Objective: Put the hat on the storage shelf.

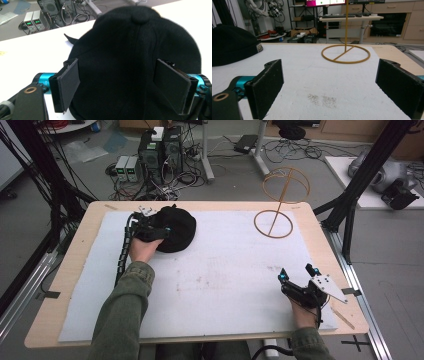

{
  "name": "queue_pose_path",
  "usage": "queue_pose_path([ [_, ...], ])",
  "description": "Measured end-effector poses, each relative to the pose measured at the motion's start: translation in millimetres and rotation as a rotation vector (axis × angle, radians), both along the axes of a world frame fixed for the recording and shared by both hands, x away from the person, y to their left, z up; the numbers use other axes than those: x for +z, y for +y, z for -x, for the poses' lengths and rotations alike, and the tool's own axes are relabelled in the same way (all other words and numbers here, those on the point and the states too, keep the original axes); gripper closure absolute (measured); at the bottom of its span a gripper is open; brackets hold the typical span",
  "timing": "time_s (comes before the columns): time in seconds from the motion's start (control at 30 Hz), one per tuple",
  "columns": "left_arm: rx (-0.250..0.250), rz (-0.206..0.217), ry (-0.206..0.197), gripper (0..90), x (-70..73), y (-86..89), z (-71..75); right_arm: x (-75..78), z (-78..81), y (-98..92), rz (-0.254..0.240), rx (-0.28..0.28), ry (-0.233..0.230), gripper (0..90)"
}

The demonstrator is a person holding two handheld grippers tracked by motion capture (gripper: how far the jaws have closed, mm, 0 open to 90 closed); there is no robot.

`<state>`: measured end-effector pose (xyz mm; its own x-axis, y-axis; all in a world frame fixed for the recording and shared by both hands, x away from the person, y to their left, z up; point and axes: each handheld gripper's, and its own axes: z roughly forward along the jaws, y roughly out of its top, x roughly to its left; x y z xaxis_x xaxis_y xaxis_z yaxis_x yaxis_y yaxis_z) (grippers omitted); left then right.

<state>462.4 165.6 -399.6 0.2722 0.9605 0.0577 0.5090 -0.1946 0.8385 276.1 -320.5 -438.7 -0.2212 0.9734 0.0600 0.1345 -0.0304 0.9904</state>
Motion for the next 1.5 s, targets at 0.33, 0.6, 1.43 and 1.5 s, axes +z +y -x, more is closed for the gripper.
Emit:
queue_pose_path([
  [0.33,-0.022,0.043,0.045,87.7,2.9,-10.5,5.7,1.8,1.1,-1.3,-0.001,-0.020,-0.026,7.1],
  [0.6,-0.026,0.048,0.016,88.0,7.6,-6.7,8.2,2.5,1.6,-0.9,-0.007,-0.018,-0.029,7.1],
  [1.43,-0.048,0.135,-0.366,87.9,71.8,4.1,48.5,4.1,3.1,2.0,-0.011,-0.011,-0.029,7.1],
  [1.5,-0.055,0.146,-0.383,88.0,74.7,1.6,49.4,4.0,2.9,2.1,-0.016,-0.008,-0.029,7.1],
])
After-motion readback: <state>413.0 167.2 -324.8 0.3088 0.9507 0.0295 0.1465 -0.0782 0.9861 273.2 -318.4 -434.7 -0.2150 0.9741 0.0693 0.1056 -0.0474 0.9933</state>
